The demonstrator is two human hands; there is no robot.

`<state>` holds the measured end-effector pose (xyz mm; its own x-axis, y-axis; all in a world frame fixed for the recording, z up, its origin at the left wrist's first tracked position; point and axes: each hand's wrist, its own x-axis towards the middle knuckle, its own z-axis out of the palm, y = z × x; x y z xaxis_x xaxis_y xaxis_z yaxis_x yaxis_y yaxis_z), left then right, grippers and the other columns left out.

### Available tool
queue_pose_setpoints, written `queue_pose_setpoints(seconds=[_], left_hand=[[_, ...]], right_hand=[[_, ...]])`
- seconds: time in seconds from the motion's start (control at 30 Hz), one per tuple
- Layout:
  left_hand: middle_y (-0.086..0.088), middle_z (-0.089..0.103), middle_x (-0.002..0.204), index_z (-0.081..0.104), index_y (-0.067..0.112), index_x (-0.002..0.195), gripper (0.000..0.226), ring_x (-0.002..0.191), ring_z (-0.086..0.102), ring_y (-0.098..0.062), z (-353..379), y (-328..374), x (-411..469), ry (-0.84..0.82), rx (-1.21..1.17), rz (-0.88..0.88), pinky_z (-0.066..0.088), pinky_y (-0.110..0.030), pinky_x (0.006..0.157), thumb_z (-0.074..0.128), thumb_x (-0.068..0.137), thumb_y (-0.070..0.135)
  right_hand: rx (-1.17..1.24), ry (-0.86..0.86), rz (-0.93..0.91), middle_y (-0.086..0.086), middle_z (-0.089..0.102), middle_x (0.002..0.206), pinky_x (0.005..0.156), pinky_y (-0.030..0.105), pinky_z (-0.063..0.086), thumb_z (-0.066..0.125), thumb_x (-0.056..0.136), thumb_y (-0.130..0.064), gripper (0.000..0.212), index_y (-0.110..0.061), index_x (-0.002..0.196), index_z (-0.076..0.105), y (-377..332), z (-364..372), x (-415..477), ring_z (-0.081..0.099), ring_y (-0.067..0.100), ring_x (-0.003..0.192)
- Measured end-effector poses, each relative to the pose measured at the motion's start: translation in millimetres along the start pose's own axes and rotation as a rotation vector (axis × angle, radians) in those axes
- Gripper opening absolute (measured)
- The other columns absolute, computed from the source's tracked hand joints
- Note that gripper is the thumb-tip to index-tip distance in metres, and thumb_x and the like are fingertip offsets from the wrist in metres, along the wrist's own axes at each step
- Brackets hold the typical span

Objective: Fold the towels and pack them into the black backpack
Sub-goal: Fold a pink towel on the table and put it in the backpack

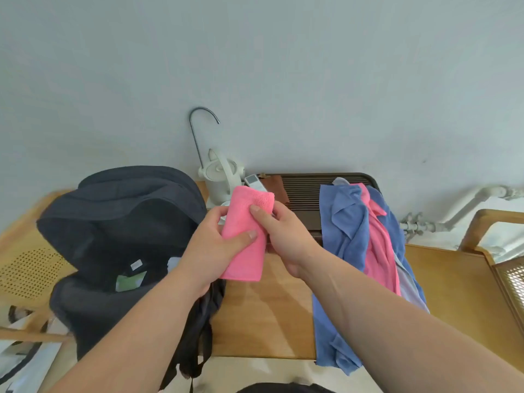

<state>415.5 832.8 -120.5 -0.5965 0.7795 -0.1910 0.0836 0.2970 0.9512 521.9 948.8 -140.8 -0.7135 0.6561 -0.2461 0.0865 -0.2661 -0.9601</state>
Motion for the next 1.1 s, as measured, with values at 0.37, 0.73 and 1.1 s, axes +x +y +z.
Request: queue_pose_setpoints(seconds=[0.37, 0.73, 1.1], left_hand=[[0.012, 0.064, 0.082, 0.066, 0.029, 0.093, 0.018, 0.078, 0.061, -0.006, -189.4, -107.7, 7.9, -0.046, 0.758, 0.212, 0.054, -0.033, 0.073, 0.056, 0.096, 0.043], [0.011, 0.064, 0.084, 0.068, 0.027, 0.093, 0.049, 0.084, 0.061, -0.016, -278.7, -196.3, -17.4, -0.170, 1.134, 0.458, 0.047, -0.037, 0.085, 0.035, 0.091, 0.063], [0.004, 0.065, 0.120, 0.066, 0.019, 0.122, 0.040, 0.118, 0.058, -0.019, -308.4, -241.3, -30.7, -0.112, 0.959, 0.625, 0.041, -0.047, 0.109, 0.057, 0.086, 0.035]], right_hand=[[-0.214, 0.102, 0.298, 0.006, 0.069, 0.112, 0.085, 0.046, 0.060, 0.061, 0.094, -0.035, 0.040, -0.019, 0.130, 0.051, 41.6, 150.2, 3.1, 0.070, 0.025, 0.097], [-0.613, 0.210, 0.167, -0.003, 0.051, 0.079, 0.051, 0.017, 0.035, 0.055, 0.090, -0.006, 0.014, -0.019, 0.094, 0.053, 63.2, 241.0, 67.3, 0.047, 0.014, 0.069], [-1.023, -0.084, 0.413, 0.009, 0.065, 0.112, 0.085, 0.031, 0.050, 0.045, 0.097, -0.004, 0.020, -0.018, 0.093, 0.060, 128.7, 315.8, 133.8, 0.063, 0.026, 0.100]])
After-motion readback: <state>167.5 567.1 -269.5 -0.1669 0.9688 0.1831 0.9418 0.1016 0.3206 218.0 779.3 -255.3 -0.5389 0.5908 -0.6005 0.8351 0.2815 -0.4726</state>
